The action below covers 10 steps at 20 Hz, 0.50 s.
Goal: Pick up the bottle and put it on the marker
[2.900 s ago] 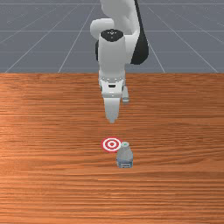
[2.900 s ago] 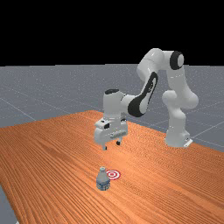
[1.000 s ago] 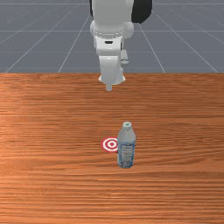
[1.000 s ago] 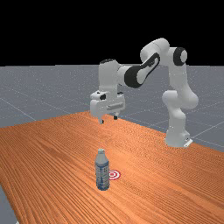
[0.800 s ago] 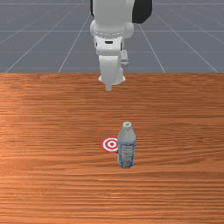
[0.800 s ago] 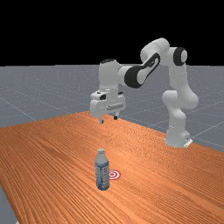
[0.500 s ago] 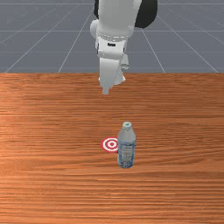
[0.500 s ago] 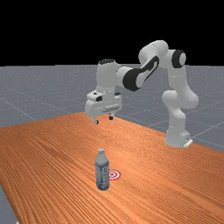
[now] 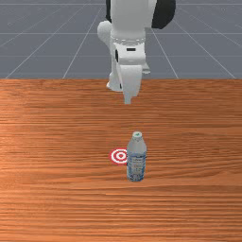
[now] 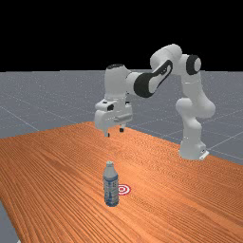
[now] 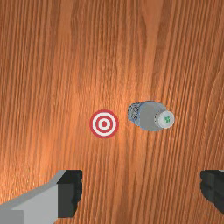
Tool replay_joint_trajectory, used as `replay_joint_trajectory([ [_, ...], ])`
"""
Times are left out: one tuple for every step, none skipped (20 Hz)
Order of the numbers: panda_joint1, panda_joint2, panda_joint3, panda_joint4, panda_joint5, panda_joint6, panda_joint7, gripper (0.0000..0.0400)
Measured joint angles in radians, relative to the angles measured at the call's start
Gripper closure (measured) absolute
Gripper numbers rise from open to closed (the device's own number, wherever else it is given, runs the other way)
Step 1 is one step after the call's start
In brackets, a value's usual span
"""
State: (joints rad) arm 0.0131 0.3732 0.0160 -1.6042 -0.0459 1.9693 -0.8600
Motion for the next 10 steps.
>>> replay_joint_trajectory([
  [0.007, 0.001, 0.012, 0.001, -0.005, 0.001, -0.030, 0.0000],
  [0.021, 0.004, 0.017, 0.006, -0.007, -0.002, -0.004, 0.0000],
  [0.036, 0.007, 0.017, 0.010, -0.006, -0.005, 0.045, 0.0000],
  [0.058, 0.017, 0.003, 0.029, -0.022, -0.018, 0.145, 0.0000],
  [0.066, 0.033, -0.001, 0.054, -0.040, -0.030, 0.155, 0.0000],
  [0.074, 0.053, -0.007, 0.085, -0.059, -0.044, 0.165, 0.0000],
  [0.077, 0.074, -0.009, 0.119, -0.064, -0.057, 0.165, 0.0000],
  [0.082, 0.098, -0.013, 0.156, -0.073, -0.072, 0.169, 0.0000],
  [0.076, 0.112, -0.009, 0.177, -0.057, -0.076, 0.159, 0.0000],
  [0.077, 0.121, -0.010, 0.191, -0.060, -0.081, 0.160, 0.0000],
])
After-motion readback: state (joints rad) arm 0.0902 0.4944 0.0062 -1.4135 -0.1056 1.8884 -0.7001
